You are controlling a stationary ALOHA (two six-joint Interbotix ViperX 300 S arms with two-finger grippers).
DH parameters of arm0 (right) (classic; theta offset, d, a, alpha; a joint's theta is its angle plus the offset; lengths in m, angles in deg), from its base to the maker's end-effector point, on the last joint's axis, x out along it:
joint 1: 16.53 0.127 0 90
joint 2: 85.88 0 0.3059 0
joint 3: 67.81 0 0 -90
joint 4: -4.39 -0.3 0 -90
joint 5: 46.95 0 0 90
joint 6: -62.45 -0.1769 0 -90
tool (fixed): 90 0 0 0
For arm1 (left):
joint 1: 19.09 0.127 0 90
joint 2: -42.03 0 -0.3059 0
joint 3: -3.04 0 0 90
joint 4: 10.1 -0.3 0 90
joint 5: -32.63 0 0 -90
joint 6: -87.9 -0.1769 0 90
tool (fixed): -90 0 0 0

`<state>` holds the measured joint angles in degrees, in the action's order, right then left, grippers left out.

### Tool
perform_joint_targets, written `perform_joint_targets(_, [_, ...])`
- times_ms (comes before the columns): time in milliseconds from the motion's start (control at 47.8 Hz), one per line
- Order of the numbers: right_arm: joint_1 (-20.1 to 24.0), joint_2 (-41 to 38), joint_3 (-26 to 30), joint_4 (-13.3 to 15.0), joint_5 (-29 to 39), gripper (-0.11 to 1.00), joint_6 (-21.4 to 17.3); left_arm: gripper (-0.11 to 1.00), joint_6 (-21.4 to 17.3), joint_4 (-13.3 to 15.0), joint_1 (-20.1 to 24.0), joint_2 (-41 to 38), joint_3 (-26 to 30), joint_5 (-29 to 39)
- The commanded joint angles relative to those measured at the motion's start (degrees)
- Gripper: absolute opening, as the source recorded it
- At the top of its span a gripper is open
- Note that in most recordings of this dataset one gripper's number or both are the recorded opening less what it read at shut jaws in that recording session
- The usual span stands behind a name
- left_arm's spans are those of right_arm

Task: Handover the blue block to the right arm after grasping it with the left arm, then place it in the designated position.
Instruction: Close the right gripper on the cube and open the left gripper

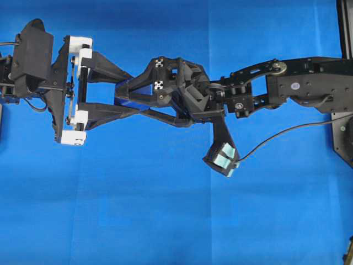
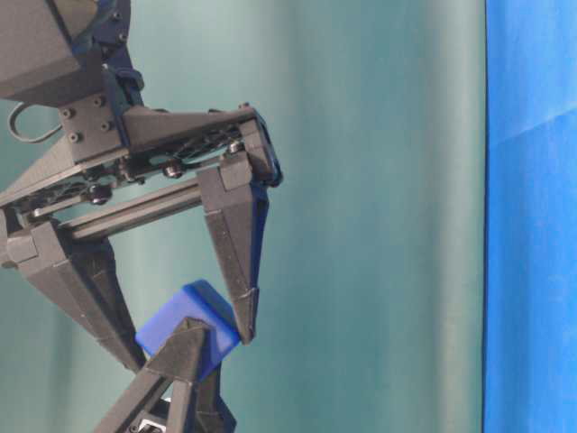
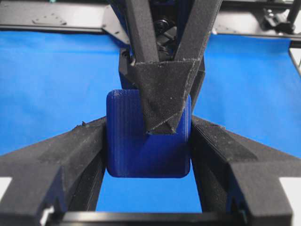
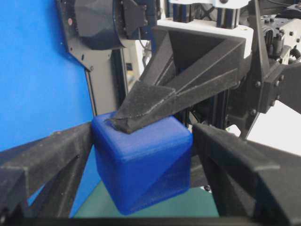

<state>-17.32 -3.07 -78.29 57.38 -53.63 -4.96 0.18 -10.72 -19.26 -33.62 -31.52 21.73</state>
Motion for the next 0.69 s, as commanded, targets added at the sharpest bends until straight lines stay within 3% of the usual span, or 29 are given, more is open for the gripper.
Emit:
perform_joint_targets(0, [-0.1, 0.8, 1.5, -0.1, -0.2, 0.94, -0.1, 0.47, 0.1, 0.2, -0.1, 0.8, 0.7, -0.3])
perform_joint_targets(126, [-0.1, 0.8, 1.8, 0.0, 2.6, 0.88, -0.1, 0.46, 0.0, 0.2, -0.8, 0.7, 0.8, -0.3])
perform_joint_targets(314, [-0.2, 0.8, 2.4, -0.2, 7.4, 0.43, -0.3, 0.47, 0.0, 0.1, -1.3, 0.7, 0.8, -0.3])
perform_joint_targets(669, [-0.2, 0.8, 2.3, -0.6, 5.7, 0.44, -0.7, 0.46, -0.1, 0.1, -1.6, 0.8, 0.7, -0.3])
